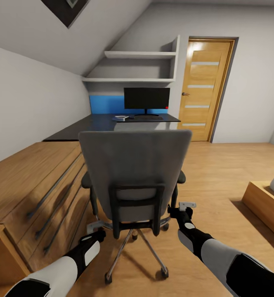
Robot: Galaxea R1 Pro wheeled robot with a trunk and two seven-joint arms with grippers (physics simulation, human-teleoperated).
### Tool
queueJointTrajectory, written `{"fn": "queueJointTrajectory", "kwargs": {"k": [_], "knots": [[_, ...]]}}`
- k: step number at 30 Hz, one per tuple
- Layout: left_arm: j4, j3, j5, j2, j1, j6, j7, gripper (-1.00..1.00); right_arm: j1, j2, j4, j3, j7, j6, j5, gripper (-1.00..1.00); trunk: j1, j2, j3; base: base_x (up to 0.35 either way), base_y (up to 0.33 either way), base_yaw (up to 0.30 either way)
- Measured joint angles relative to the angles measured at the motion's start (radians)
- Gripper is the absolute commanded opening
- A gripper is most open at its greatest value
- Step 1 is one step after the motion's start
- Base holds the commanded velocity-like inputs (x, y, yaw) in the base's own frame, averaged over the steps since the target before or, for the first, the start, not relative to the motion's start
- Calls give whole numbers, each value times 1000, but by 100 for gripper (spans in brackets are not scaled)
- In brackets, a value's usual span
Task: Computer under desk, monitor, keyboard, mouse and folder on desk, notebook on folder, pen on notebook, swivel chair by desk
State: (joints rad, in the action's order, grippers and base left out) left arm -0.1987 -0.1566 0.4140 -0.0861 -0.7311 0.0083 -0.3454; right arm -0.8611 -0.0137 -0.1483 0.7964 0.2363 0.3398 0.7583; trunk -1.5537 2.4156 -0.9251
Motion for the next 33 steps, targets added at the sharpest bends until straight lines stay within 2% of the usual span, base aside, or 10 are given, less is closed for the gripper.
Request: {"fn": "queueJointTrajectory", "kwargs": {"k": [12, 23, 26, 30, 33], "knots": [[0, 2, -5, 0, 0, 0, -2, 100, 1, 0, 1, 1, 0, 0, -1, 100, 0, 0, 0, 319, -33, -83], [0, 6, -13, 2, 0, 0, -5, 100, 0, 0, 0, 7, -2, -2, -7, 100, 0, 0, 0, 292, -182, -83], [0, 2, -6, 2, 0, 0, -3, 100, 0, 0, 1, 5, -1, -1, -5, 100, 0, 0, 0, 242, -219, -14], [-1, -3, -2, 3, 0, 0, 2, 100, 1, -11, 2, -8, 3, 2, 3, 100, -1, 0, 0, -19, -132, -1], [-1, -4, 0, 5, 0, 0, 1, 100, 8, -16, 1, 0, 1, 0, -21, 100, -1, 0, 0, -291, -78, 0]]}}
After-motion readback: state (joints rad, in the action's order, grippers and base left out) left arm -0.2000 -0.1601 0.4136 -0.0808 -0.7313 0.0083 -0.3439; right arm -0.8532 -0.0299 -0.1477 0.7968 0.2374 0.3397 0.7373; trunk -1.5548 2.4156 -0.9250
